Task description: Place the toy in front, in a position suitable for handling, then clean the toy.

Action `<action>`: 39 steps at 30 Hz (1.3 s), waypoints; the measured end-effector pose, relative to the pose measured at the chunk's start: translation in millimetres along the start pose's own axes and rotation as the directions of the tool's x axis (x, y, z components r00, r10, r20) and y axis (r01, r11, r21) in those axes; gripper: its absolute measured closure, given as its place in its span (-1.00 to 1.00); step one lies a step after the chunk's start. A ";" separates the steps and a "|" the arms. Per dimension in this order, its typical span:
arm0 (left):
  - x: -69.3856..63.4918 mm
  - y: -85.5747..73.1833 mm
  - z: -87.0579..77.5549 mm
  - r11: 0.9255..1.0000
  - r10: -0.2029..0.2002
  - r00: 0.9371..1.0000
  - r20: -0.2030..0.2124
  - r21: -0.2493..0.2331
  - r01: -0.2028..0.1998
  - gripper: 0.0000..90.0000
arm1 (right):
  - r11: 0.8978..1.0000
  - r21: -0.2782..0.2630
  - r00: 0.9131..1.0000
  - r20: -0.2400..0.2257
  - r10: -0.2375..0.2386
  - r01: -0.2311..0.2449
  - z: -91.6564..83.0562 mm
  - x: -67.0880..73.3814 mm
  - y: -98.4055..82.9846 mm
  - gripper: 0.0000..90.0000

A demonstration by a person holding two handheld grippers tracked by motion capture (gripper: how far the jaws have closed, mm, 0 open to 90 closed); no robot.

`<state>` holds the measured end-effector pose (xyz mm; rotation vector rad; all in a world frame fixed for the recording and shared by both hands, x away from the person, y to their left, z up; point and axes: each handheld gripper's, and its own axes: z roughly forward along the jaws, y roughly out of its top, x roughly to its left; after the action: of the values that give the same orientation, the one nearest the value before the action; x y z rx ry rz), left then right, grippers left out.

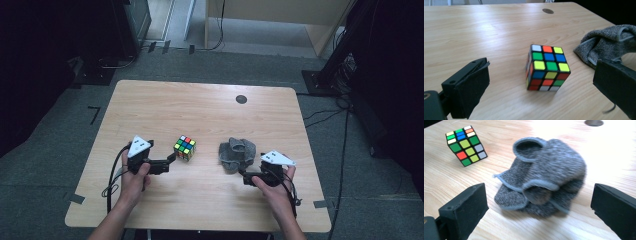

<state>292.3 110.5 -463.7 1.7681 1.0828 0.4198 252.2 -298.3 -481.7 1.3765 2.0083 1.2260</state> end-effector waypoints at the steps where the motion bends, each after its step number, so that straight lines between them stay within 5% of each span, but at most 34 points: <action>1: 3.6 -2.0 -4.1 1.000 -0.007 1.000 -0.007 0.004 0.007 -0.98 | 1.000 -0.005 1.000 0.003 0.005 -0.005 -3.9 -1.6 -0.3 -1.00; 8: 27.3 -18.3 -27.9 0.997 -0.038 0.995 -0.091 0.057 0.043 -0.99 | 1.000 -0.011 0.999 0.046 0.012 -0.011 -24.1 -15.0 -5.1 -0.99; 12: 44.3 -31.4 -37.4 0.991 -0.087 0.985 -0.150 0.093 0.101 -0.98 | 1.000 -0.007 0.998 0.066 0.023 -0.023 -32.6 -25.0 -11.5 -0.99; 21: 67.3 -58.6 -53.5 0.978 -0.099 0.967 -0.237 0.154 0.138 -0.99 | 0.999 0.037 0.990 0.138 0.026 -0.032 -45.5 -51.0 -34.5 -0.99; 28: 74.7 -72.2 -59.7 0.970 -0.058 0.956 -0.289 0.209 0.122 -0.98 | 0.994 0.081 0.980 0.192 0.059 -0.076 -54.1 -71.4 -58.4 -0.99; 32: 77.4 -73.9 -59.2 0.961 -0.069 0.953 -0.295 0.235 0.142 -0.99 | 0.989 0.112 0.969 0.236 0.072 -0.101 -57.9 -82.2 -68.0 -0.98; 39: 68.1 -75.8 -51.6 0.955 0.042 0.944 -0.328 0.290 0.058 -0.98 | 0.981 0.169 0.960 0.275 0.050 -0.099 -55.0 -84.9 -73.7 -0.96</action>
<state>257.3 204.3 -518.5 2.0012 1.4520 0.5902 209.0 -407.0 -526.1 1.6228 1.9262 0.8457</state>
